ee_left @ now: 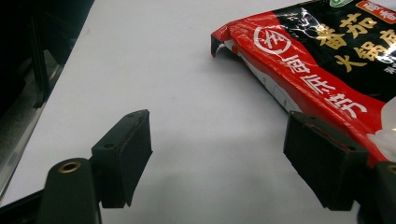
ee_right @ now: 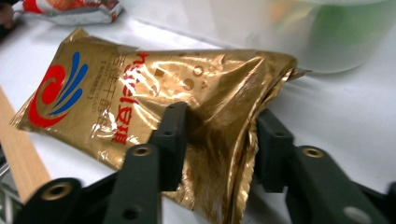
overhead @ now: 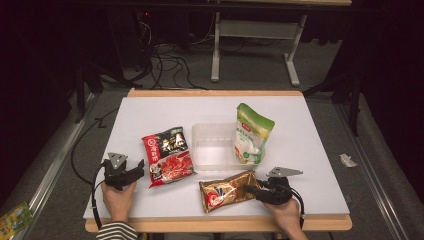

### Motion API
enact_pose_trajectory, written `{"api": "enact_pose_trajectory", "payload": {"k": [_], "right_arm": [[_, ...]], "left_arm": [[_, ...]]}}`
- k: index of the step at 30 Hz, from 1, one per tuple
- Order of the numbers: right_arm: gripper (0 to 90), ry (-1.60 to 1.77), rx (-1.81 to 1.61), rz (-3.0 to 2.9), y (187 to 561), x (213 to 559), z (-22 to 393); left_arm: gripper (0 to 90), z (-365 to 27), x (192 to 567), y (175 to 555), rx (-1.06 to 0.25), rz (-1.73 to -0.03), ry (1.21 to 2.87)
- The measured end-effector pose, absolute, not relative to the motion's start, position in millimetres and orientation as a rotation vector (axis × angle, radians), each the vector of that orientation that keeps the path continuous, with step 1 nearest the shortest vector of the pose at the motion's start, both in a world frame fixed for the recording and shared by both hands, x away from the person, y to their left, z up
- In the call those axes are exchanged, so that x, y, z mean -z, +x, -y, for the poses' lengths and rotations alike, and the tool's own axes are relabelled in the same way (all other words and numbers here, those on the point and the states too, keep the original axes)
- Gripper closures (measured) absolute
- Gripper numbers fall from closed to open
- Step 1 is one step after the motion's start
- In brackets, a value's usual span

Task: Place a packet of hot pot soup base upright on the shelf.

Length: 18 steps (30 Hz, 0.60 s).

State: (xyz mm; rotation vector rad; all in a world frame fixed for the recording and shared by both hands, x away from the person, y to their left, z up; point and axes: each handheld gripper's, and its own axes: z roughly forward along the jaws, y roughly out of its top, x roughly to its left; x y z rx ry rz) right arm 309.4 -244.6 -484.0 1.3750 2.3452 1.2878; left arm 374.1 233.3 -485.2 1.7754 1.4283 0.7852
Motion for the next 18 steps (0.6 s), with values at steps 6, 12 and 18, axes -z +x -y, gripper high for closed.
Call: {"api": "enact_pose_trajectory", "payload": {"k": [6,12,18], "right_arm": [[74.3,1.367,-1.282,-2.365,308.6,483.7,246.6],[83.6,1.334,-1.246,-2.363,304.1,482.1,247.1],[89.6,1.322,-1.249,-2.353,303.4,481.9,247.2]], "left_arm": [[23.8,-233.0,485.1,374.5,-0.782,-1.431,1.785],[23.8,-232.8,485.1,374.4,-0.785,-1.431,1.786],[23.7,-232.9,485.2,374.8,-0.78,-1.43,1.79]]}}
